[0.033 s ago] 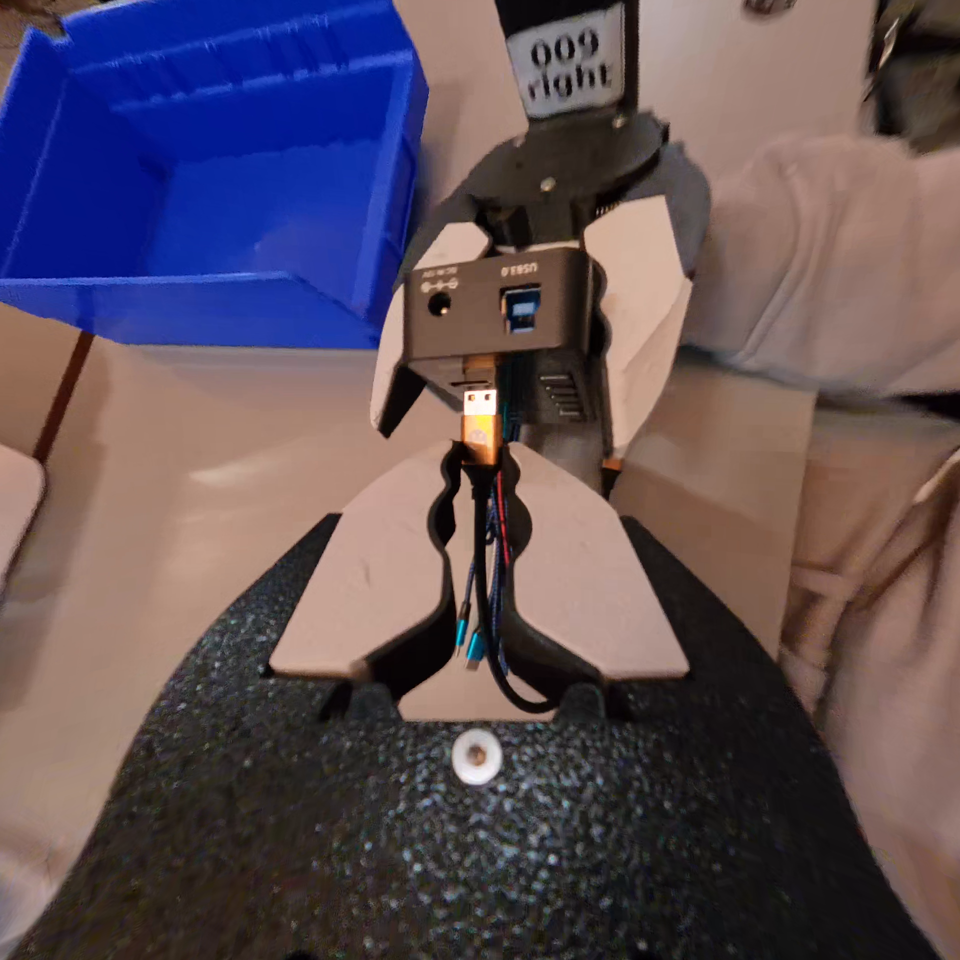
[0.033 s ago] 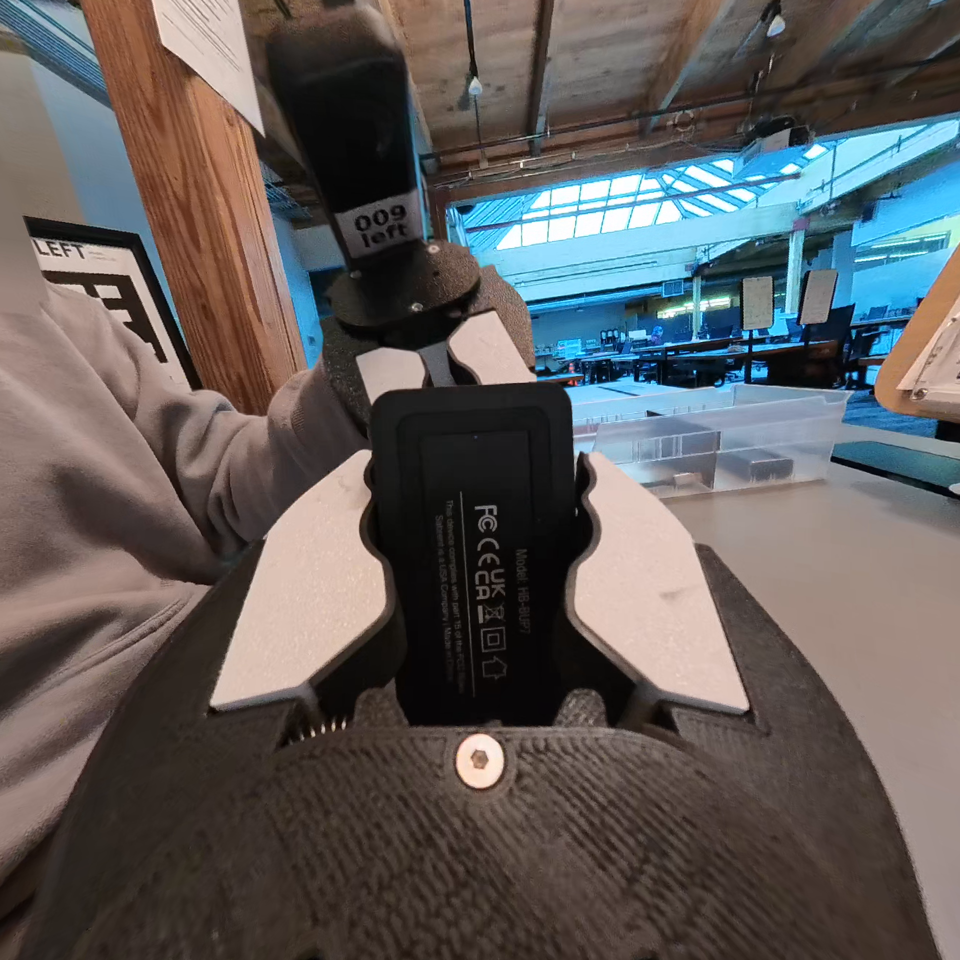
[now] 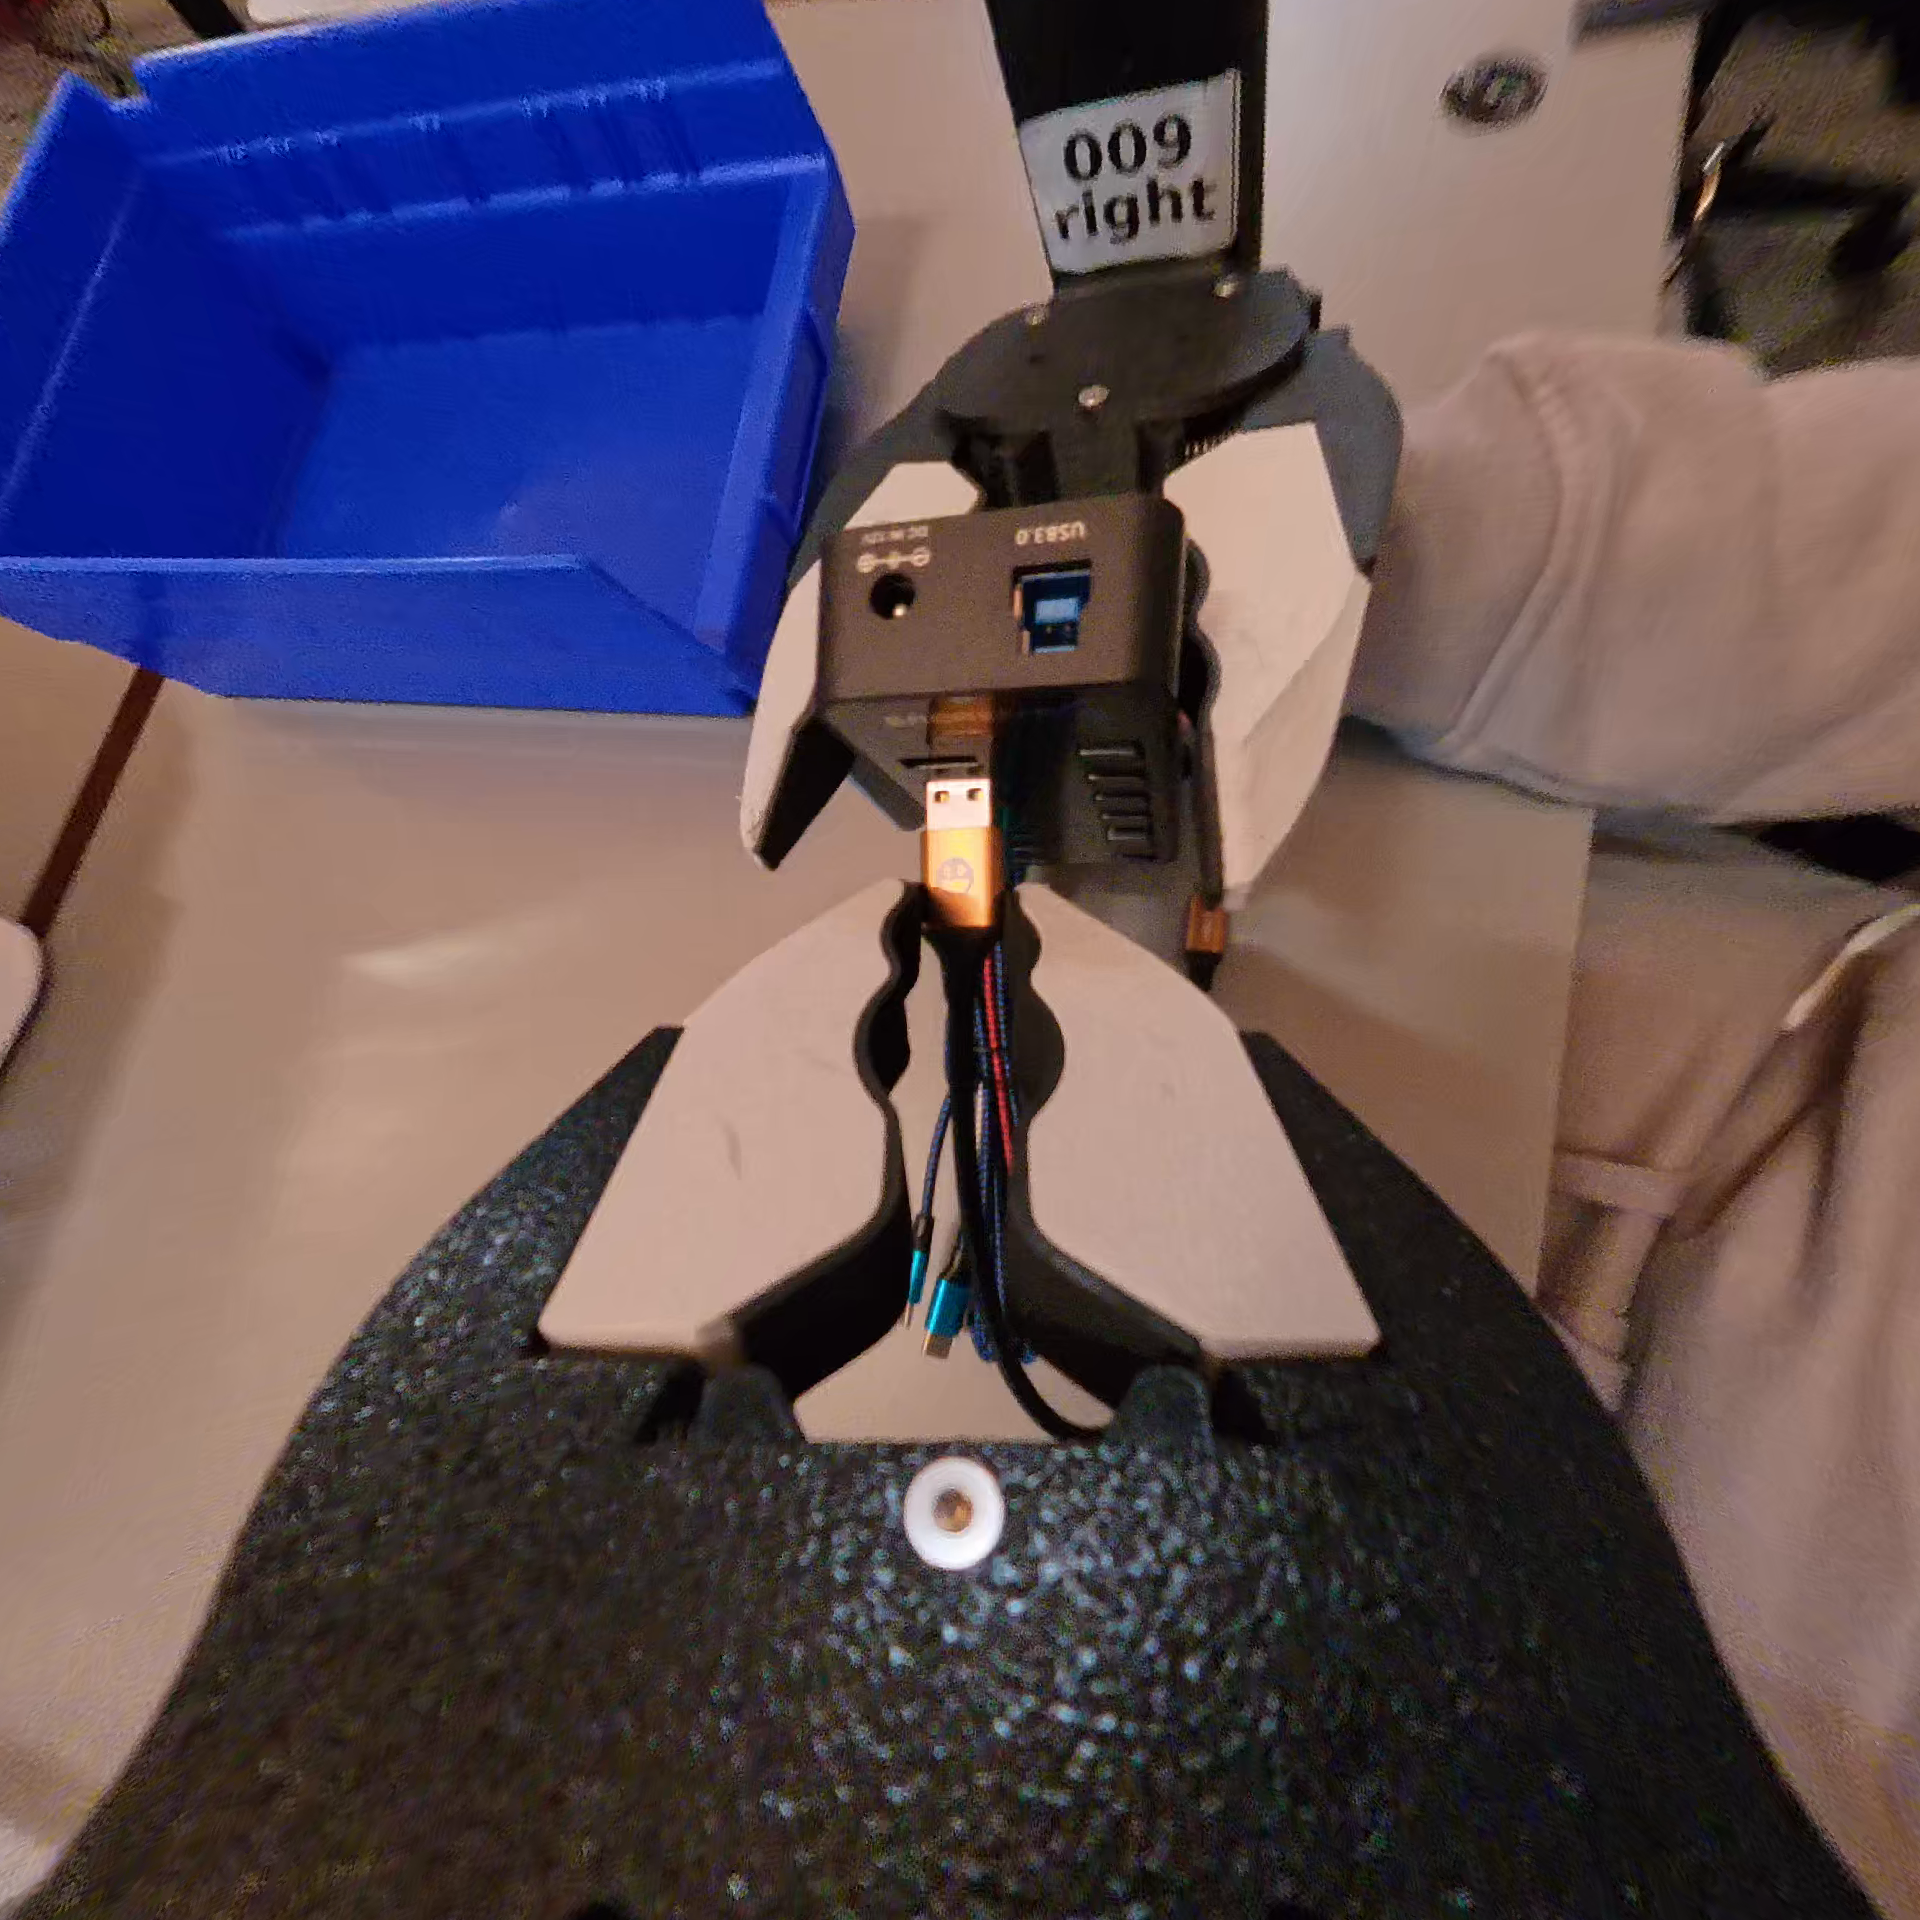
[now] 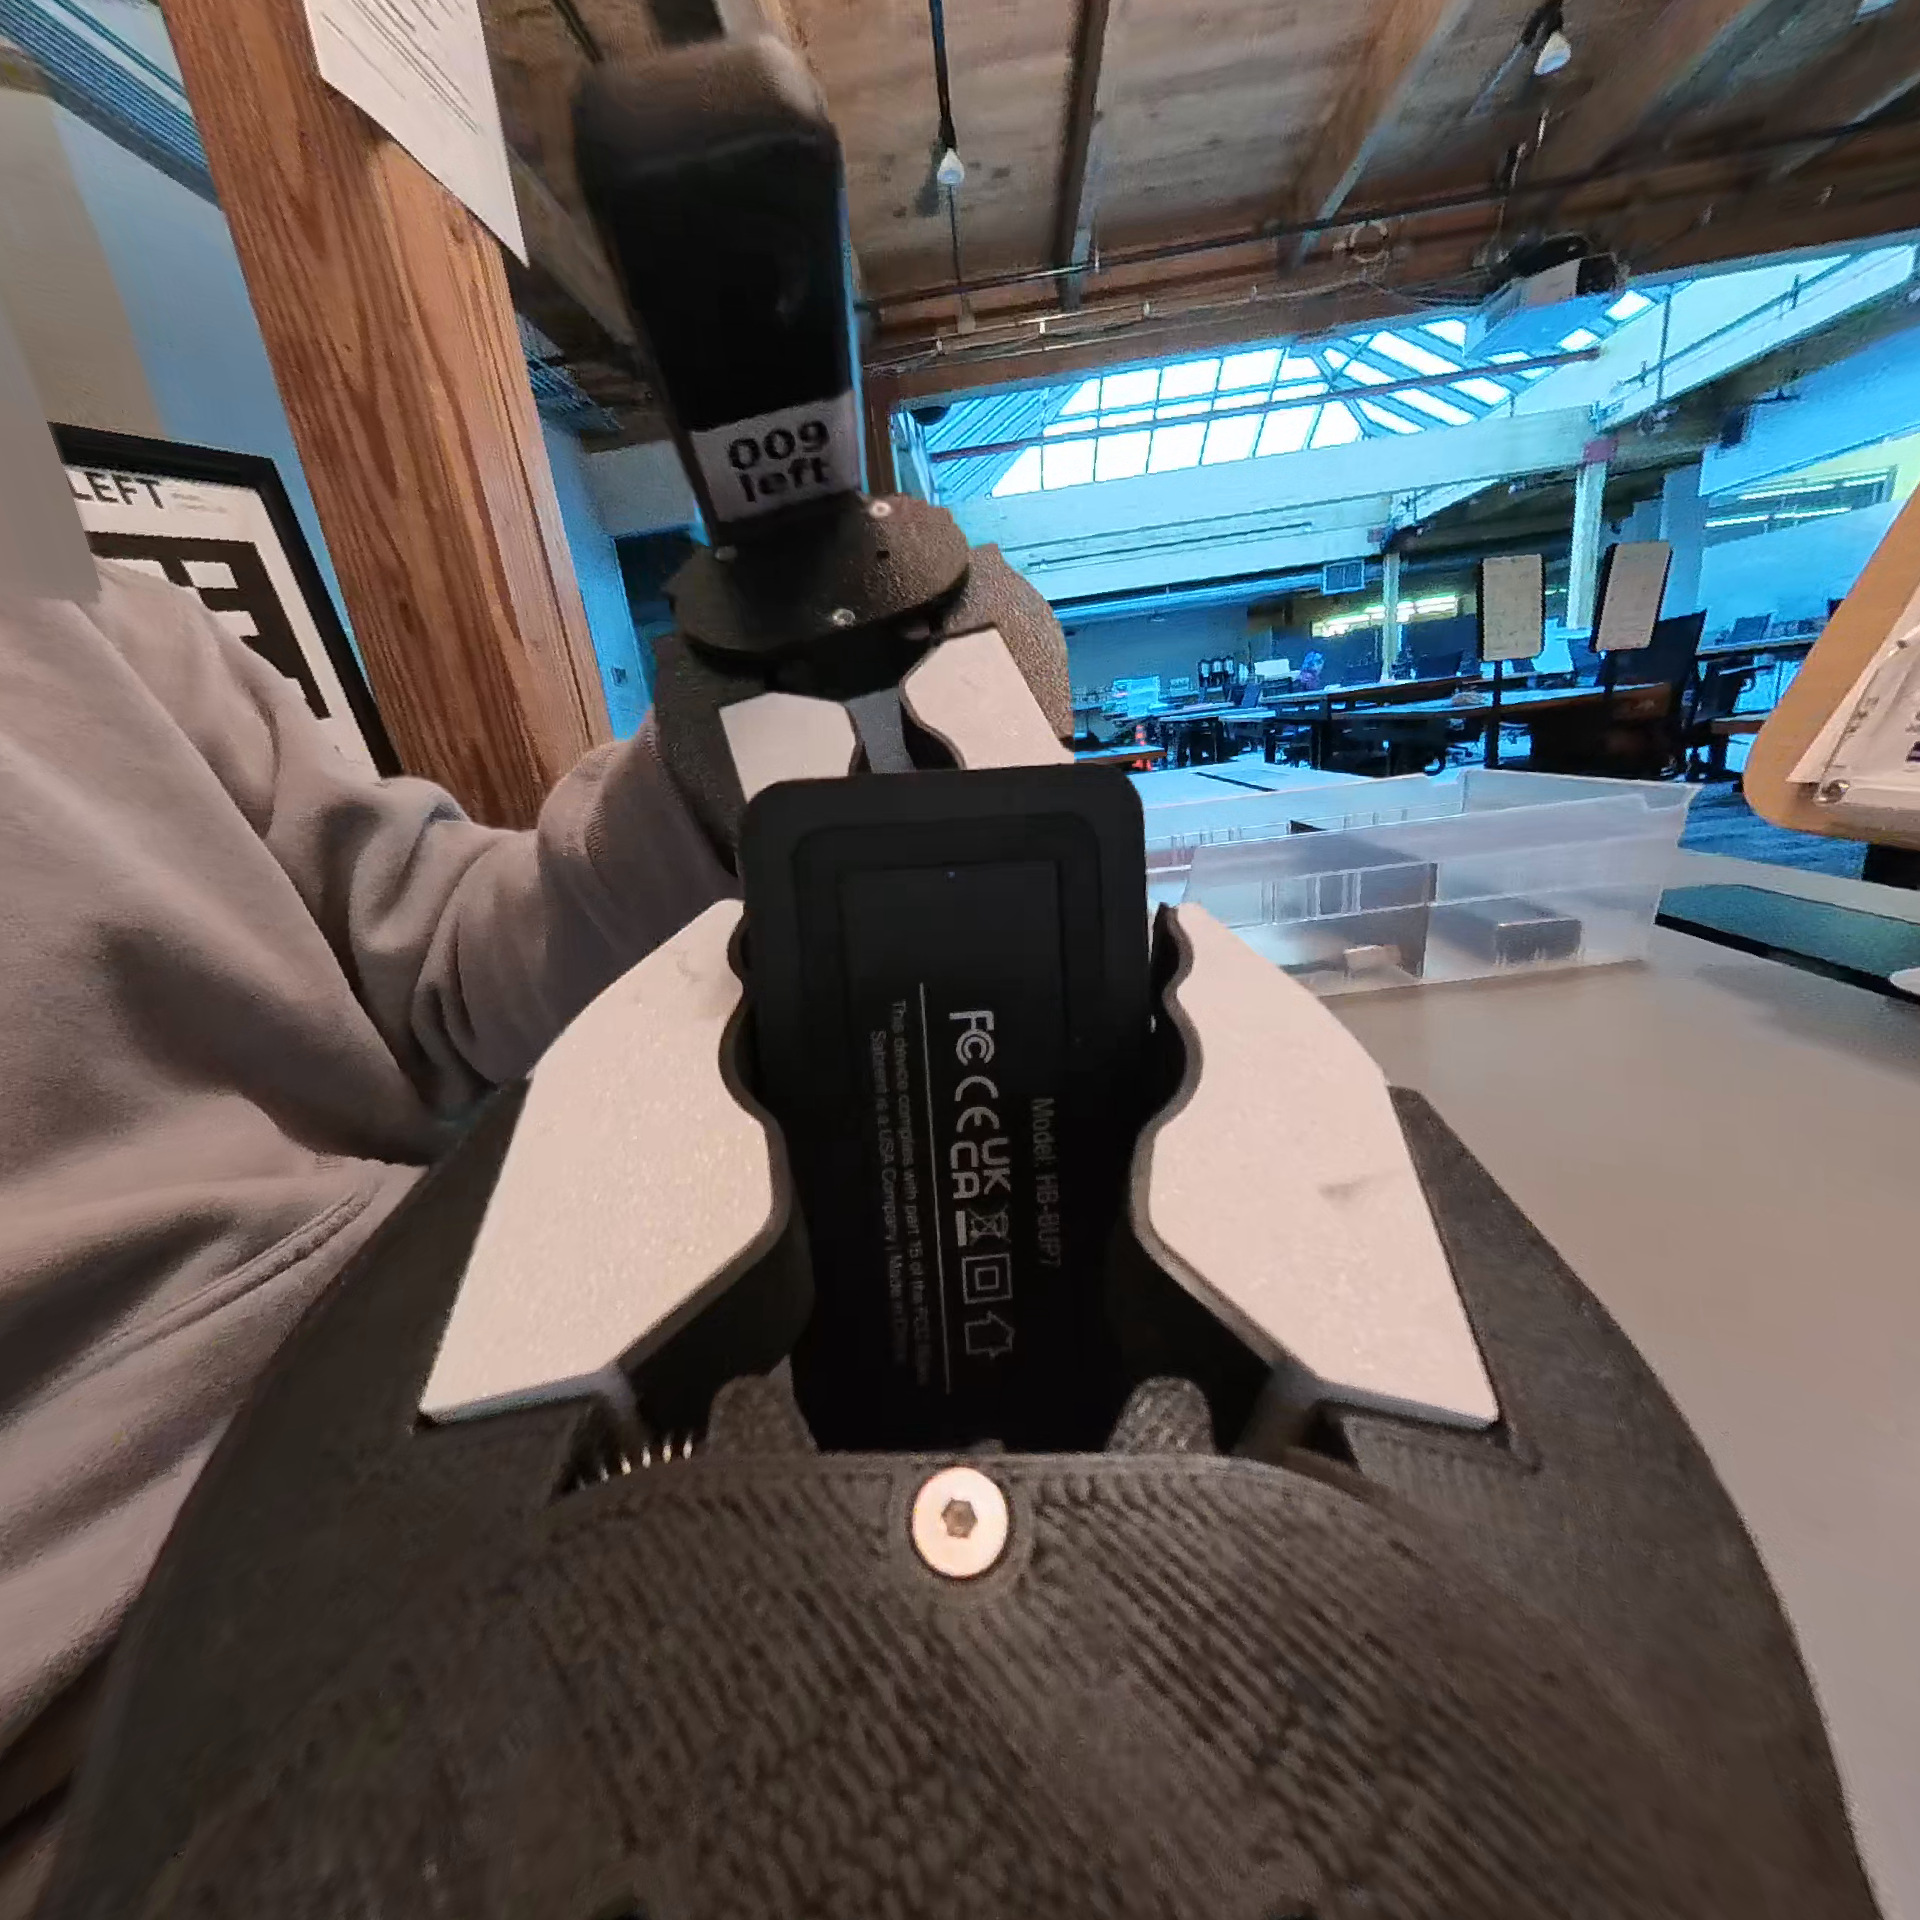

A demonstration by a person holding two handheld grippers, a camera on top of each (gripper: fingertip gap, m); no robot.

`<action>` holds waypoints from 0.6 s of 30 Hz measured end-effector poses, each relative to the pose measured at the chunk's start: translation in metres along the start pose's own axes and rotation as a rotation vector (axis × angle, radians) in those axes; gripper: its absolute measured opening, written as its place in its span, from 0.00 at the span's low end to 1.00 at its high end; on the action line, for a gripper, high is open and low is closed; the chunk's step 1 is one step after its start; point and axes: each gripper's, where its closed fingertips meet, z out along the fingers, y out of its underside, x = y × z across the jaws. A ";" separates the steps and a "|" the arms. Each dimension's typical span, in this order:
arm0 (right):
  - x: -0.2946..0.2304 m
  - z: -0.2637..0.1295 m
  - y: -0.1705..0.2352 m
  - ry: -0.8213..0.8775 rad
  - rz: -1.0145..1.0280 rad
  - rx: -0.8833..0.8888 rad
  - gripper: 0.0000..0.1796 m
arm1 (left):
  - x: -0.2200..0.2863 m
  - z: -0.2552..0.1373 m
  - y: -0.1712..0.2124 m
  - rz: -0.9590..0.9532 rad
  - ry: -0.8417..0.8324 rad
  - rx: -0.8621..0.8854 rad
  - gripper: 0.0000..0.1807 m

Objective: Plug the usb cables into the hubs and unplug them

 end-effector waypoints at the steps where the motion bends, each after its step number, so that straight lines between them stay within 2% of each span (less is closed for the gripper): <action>1: -0.001 0.000 0.001 -0.003 -0.005 -0.005 0.40 | 0.001 0.000 0.000 -0.025 0.016 0.030 0.08; 7: -0.003 0.002 0.003 -0.016 -0.013 -0.016 0.40 | -0.002 -0.004 0.015 -0.168 0.062 0.136 0.09; 11: -0.003 0.004 0.005 -0.016 -0.018 -0.028 0.40 | 0.000 -0.007 0.014 -0.198 0.100 0.189 0.00; 13: 0.000 0.001 0.005 0.003 -0.022 -0.031 0.40 | -0.014 -0.008 0.025 -0.163 0.000 0.139 0.01; 15: 0.002 -0.003 0.005 0.018 -0.027 -0.037 0.40 | -0.029 -0.011 0.044 -0.135 -0.084 0.067 0.07; 18: 0.000 -0.005 0.007 -0.002 -0.022 -0.060 0.40 | -0.045 -0.005 0.076 -0.202 -0.087 -0.011 0.10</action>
